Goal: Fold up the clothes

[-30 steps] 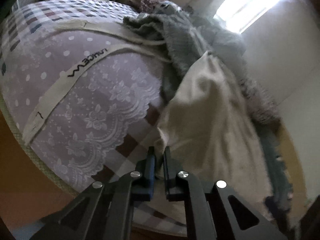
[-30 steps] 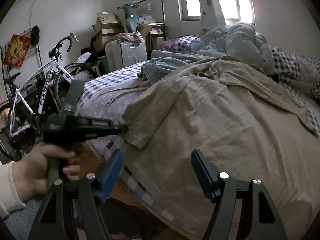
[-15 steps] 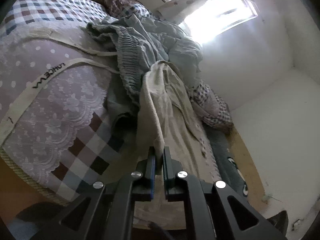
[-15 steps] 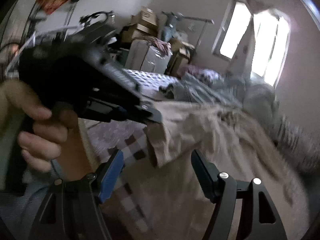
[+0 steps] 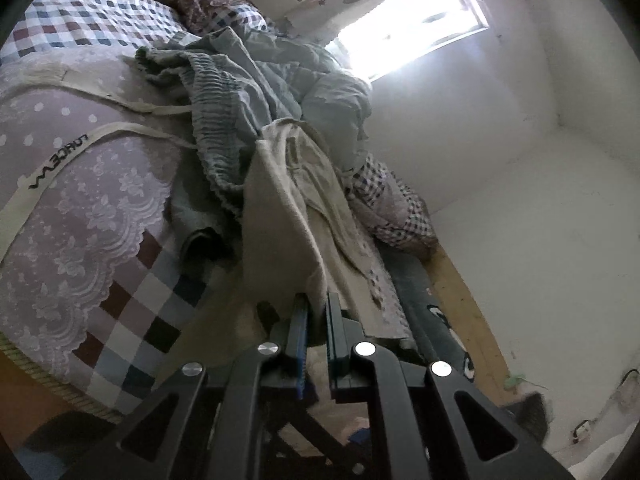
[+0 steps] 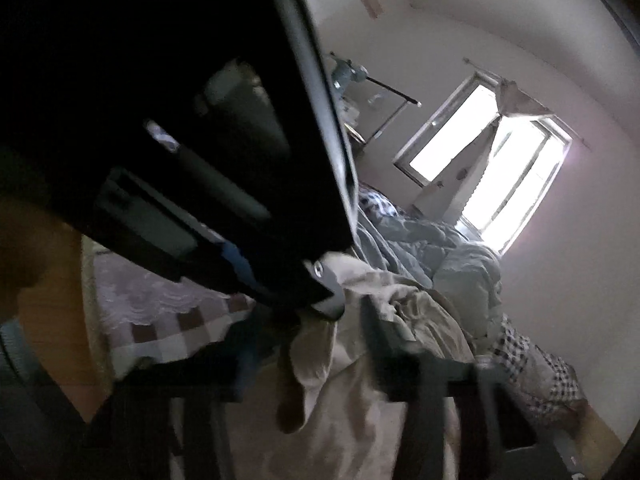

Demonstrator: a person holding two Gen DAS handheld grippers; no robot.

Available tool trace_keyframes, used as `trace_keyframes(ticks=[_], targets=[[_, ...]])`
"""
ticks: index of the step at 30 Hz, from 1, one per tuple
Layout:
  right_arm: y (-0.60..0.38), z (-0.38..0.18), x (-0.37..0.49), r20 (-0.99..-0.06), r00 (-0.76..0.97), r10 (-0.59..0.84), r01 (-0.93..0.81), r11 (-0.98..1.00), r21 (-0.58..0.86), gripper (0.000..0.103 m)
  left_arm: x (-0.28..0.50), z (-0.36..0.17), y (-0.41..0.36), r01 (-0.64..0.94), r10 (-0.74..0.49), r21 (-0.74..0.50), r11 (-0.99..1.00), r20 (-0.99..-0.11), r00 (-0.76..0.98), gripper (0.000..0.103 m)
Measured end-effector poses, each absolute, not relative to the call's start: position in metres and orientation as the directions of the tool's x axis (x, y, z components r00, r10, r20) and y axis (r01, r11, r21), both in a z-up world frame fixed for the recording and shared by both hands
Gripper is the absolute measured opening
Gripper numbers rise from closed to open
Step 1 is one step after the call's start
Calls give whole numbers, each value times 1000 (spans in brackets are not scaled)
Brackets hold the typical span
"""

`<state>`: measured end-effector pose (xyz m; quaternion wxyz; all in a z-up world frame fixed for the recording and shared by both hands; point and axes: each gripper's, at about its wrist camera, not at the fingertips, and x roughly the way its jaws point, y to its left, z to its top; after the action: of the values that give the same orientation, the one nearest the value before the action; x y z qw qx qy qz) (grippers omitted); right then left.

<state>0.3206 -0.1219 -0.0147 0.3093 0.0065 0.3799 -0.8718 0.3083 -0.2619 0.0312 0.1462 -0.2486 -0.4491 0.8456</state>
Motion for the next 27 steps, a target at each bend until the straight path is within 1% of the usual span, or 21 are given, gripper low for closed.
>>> trace_keyframes(ticks=[1,2,3,5,6,8,10,14,16,18,20,24,25,26,27], targets=[[-122,-15,317,-259,-808,-529,552,-526,-647,22,309,31,-263,-24,469,-836,-548,-283,-837,11],[-121,-15,313,-271,-808,-523,559,-538,-630,18,309,30,-265,-17,461,-841,-540,-279,-842,16],[-119,-14,309,-281,-807,-519,567,-550,-613,12,310,29,-268,-5,451,-848,-529,-277,-849,19],[-116,-14,301,-306,-806,-506,580,-576,-575,8,312,24,-276,34,420,-863,-504,-279,-863,30],[-114,-14,296,-323,-804,-499,588,-588,-555,7,313,20,-280,60,403,-870,-489,-286,-869,31],[-109,-14,288,-350,-797,-492,603,-613,-511,7,314,12,-288,112,376,-884,-454,-304,-875,39],[-103,-11,283,-372,-784,-497,621,-632,-464,7,311,7,-290,144,369,-885,-442,-326,-870,40],[-99,-10,273,-408,-763,-501,643,-650,-404,7,300,2,-282,135,411,-882,-452,-340,-846,48],[-100,-11,274,-406,-762,-505,646,-637,-420,7,294,5,-277,111,431,-877,-467,-335,-838,48],[-102,-14,279,-400,-760,-512,649,-612,-451,7,291,8,-274,89,446,-878,-470,-323,-835,52],[-105,-19,285,-394,-757,-521,652,-579,-490,7,289,9,-273,92,446,-872,-480,-333,-831,57],[-110,-26,296,-366,-759,-538,641,-516,-569,7,286,4,-270,123,444,-857,-501,-377,-813,56],[-110,-27,298,-364,-758,-541,640,-509,-576,7,287,4,-270,117,449,-862,-494,-368,-814,53],[-110,-28,299,-364,-758,-541,640,-508,-577,7,288,4,-271,106,456,-871,-479,-350,-818,40],[-110,-28,299,-365,-758,-541,640,-508,-576,7,289,3,-273,98,460,-880,-465,-335,-822,34]])
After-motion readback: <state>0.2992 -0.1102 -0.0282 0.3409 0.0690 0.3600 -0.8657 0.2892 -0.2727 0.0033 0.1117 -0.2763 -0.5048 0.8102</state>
